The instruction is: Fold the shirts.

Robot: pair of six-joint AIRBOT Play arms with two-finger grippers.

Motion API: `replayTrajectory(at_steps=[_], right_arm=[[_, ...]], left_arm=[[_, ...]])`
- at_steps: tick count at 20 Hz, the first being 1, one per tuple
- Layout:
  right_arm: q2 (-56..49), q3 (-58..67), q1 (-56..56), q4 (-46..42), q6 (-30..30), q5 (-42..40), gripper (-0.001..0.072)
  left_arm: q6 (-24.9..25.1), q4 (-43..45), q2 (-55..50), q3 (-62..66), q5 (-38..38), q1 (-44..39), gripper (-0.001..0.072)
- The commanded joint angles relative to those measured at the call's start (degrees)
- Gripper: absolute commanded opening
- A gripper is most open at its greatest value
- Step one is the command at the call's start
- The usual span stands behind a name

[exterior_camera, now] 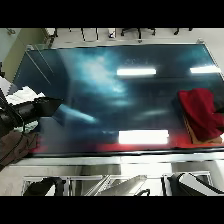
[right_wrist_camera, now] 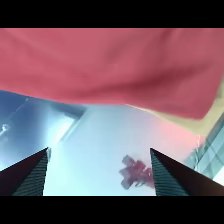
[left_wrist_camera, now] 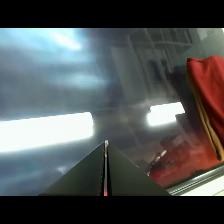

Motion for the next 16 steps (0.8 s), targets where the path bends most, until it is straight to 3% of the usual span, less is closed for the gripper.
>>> replayTrajectory(at_steps=[1,4,8,9,10,11,16], right_arm=[[1.11,1.51,-0.04,-0.52,-0.39,-1.51,0.0703],[2.14,6.4,-0.02,2.29,-1.14,-1.31,0.0703],[2.93,8.68,0.96,17.79,-12.15,-1.03,0.0697],[3.32,8.66,2.75,19.5,-15.04,-1.11,0.0585],[4.09,8.52,5.44,19.12,-17.46,-1.09,0.0223],[5.05,7.96,8.76,18.34,-18.56,-1.09,0.0043],[14.73,-5.62,30.45,16.13,-26.4,6.32,0.0022]], left_arm=[[0.55,0.11,-0.02,-0.02,0.31,-0.02,0.0014],[0.57,0.09,-0.02,-0.02,0.31,-0.02,0.0014],[0.5,0.07,-0.02,-0.02,0.35,-0.04,0.0014],[0.5,0.07,-0.02,-0.02,0.61,-0.04,0.0014],[0.5,0.04,-0.02,-0.02,1.18,-0.04,0.0014],[0.48,0.0,0.0,-0.02,2.08,-0.04,0.0014],[-0.96,-2.69,4.52,-9.2,2.43,-0.04,0.0014]])
